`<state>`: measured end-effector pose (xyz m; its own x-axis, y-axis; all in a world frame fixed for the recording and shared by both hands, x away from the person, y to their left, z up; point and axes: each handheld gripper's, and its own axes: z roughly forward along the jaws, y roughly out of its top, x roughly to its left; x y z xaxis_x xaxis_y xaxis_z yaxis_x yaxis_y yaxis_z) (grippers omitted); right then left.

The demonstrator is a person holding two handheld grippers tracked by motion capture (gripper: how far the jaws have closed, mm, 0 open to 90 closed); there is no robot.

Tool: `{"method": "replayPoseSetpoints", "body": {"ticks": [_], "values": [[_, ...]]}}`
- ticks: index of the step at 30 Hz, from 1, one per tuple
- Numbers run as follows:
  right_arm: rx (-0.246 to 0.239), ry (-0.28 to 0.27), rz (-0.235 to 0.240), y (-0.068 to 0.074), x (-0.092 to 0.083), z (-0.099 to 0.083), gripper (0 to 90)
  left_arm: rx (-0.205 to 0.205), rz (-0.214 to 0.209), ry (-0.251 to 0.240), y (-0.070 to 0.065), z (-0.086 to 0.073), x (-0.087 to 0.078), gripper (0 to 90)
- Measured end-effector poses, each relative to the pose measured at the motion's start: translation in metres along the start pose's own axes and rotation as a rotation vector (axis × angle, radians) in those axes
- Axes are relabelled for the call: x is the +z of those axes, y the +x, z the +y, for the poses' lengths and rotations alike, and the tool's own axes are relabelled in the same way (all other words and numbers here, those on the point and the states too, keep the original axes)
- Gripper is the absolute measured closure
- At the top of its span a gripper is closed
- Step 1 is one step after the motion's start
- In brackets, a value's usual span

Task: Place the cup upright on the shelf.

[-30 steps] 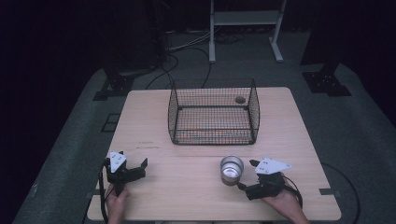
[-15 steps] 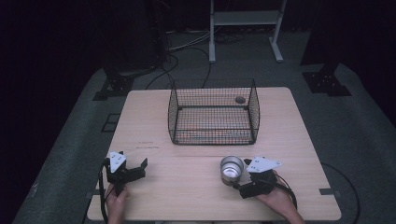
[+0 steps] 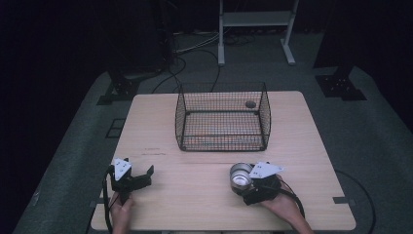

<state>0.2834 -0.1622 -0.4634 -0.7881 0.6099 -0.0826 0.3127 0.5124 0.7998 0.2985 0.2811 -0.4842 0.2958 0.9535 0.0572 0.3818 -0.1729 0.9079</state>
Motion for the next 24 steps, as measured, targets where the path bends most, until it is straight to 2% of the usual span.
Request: {"method": "replayPoseSetpoints", "body": {"ticks": [9, 13, 18, 24], "values": [[-0.006, 0.000, -0.006, 0.0002, 0.0046, 0.0030, 7.7, -0.011, -0.001, -0.003, 0.0009, -0.0001, -0.0003, 0.0], [-0.009, -0.001, -0.005, -0.0006, 0.0037, 0.0031, 12.8, -0.006, 0.000, -0.003, 0.0007, -0.0001, -0.0003, 0.0], [-0.008, -0.001, -0.003, -0.0005, 0.0040, 0.0030, 13.6, -0.007, -0.001, 0.000, 0.0007, 0.0000, -0.0005, 0.0], [0.016, -0.018, 0.021, -0.0021, 0.0027, 0.0028, 15.9, -0.007, -0.001, -0.001, 0.0007, 0.0000, -0.0005, 0.0]]}}
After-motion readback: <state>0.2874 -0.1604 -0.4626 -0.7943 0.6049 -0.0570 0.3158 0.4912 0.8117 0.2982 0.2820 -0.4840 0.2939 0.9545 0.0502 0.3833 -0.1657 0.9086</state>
